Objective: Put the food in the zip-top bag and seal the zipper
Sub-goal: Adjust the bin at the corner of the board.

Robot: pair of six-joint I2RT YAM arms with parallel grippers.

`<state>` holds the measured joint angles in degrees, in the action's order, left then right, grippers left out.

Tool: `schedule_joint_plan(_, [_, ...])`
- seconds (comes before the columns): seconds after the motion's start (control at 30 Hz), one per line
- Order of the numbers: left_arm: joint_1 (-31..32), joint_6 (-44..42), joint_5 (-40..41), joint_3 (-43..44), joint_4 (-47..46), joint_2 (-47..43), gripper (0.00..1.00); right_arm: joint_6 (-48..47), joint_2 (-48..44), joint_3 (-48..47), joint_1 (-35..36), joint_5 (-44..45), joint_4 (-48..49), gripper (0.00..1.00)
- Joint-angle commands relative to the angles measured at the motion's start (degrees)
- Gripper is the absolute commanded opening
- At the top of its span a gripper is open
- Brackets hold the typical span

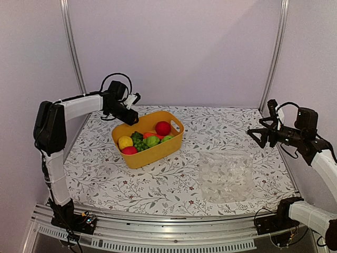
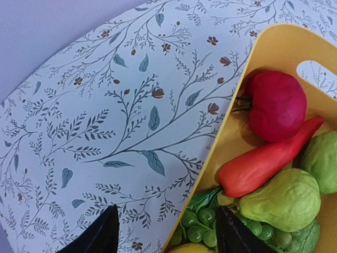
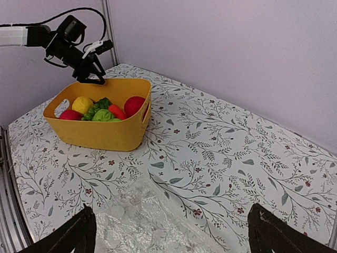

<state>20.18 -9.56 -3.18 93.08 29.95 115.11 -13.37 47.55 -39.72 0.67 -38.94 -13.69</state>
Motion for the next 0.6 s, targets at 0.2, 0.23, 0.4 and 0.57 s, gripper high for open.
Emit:
schedule_joint_plan(0.2, [0.1, -1.4, -1.9, 2.7, -0.1, 3.9, 0.45, -2.5, -0.5, 1.1, -0.2, -3.4, 0.9, 0.99])
schedule_joint_plan(0.23, [0.1, -1.4, -1.6, 2.9, 0.0, 4.2, 0.41, -2.6, -0.5, 1.2, -0.2, -3.2, 0.8, 0.99])
schedule_joint_plan(0.4, [0.1, -0.5, -0.5, 3.4, 0.6, 4.2, 0.19, -3.1, -0.6, 1.3, -0.2, -2.8, 0.9, 0.99])
schedule_joint_plan(0.57, [1.6, 6.0, 1.5, 0.5, 3.0, -0.7, 0.08, -4.1, 0.0, 1.6, -0.3, -0.6, 1.0, 0.99])
